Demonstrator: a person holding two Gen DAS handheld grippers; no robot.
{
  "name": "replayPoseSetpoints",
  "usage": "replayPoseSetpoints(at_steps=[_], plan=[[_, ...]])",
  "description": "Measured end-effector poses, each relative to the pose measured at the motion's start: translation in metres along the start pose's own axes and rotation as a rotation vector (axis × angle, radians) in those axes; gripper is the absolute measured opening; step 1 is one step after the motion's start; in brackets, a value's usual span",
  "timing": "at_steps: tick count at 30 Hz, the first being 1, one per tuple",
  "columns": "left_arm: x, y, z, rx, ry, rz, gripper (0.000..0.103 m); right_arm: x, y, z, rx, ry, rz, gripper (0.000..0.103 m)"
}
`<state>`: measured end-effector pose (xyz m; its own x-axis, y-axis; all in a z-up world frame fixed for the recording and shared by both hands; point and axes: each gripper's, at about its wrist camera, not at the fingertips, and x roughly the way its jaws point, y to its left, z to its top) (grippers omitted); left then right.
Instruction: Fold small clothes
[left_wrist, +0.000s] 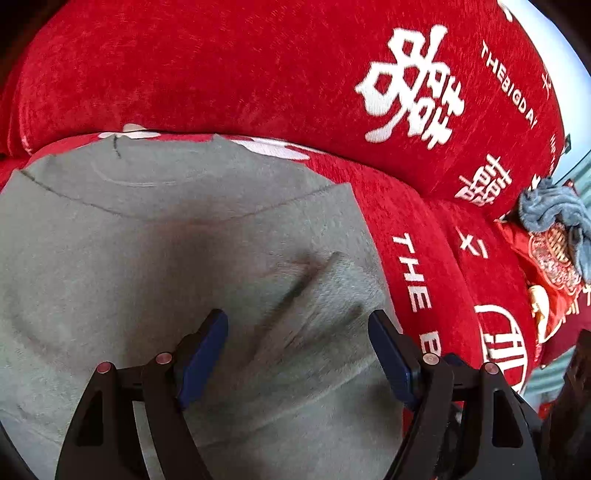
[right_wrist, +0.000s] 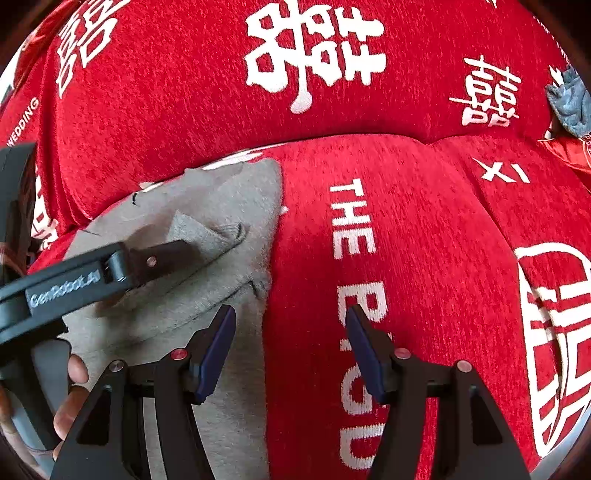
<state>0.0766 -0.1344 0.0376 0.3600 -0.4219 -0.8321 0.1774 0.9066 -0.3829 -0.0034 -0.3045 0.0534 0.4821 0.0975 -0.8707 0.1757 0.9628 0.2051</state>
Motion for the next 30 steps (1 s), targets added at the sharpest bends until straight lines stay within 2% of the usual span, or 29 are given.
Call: replayPoseSetpoints(at_steps=[4, 6, 7, 9, 11, 14, 17, 18, 21, 25, 27, 29, 30], plan=[[-0.027, 0.027, -0.002, -0.039, -0.054, -0.012, 0.079, -0.002, 0.006, 0.011, 0.029, -0.013, 0.051, 0.066], [-0.033, 0.038, 0.001, -0.047, -0.074, 0.026, 0.079, -0.001, 0.019, 0.025, 0.028, -0.037, 0.065, 0.066], [-0.033, 0.047, 0.003, -0.06, -0.07, 0.068, 0.079, 0.001, 0.027, 0.03, 0.023, -0.045, 0.069, 0.066], [-0.03, 0.058, 0.006, -0.075, -0.046, 0.107, 0.079, 0.015, 0.051, 0.043, -0.018, -0.015, 0.082, 0.066], [-0.028, 0.069, 0.004, -0.086, -0.033, 0.147, 0.079, 0.03, 0.072, 0.046, -0.084, 0.024, 0.043, 0.065], [-0.028, 0.082, -0.005, -0.074, -0.017, 0.202, 0.079, 0.05, 0.09, 0.039, -0.194, 0.088, -0.092, 0.065], [-0.034, 0.089, -0.019, -0.015, -0.021, 0.232, 0.079, 0.044, 0.08, 0.017, -0.223, 0.1, -0.118, 0.065], [-0.036, 0.09, -0.024, 0.007, -0.023, 0.241, 0.079, 0.04, 0.073, 0.005, -0.241, 0.11, -0.154, 0.065], [-0.05, 0.089, -0.037, 0.059, -0.041, 0.259, 0.079, 0.022, 0.05, -0.013, -0.216, 0.111, -0.201, 0.066], [-0.064, 0.09, -0.029, 0.03, -0.093, 0.252, 0.079, -0.013, 0.038, 0.0, -0.107, 0.013, -0.135, 0.066], [-0.063, 0.09, -0.02, 0.008, -0.102, 0.26, 0.079, -0.017, 0.047, 0.016, -0.082, -0.024, -0.062, 0.066], [-0.059, 0.091, -0.016, 0.001, -0.098, 0.278, 0.079, -0.003, 0.057, 0.031, -0.033, 0.001, 0.079, 0.066], [-0.056, 0.091, -0.016, 0.003, -0.092, 0.292, 0.079, 0.01, 0.057, 0.035, 0.007, 0.041, 0.102, 0.066]])
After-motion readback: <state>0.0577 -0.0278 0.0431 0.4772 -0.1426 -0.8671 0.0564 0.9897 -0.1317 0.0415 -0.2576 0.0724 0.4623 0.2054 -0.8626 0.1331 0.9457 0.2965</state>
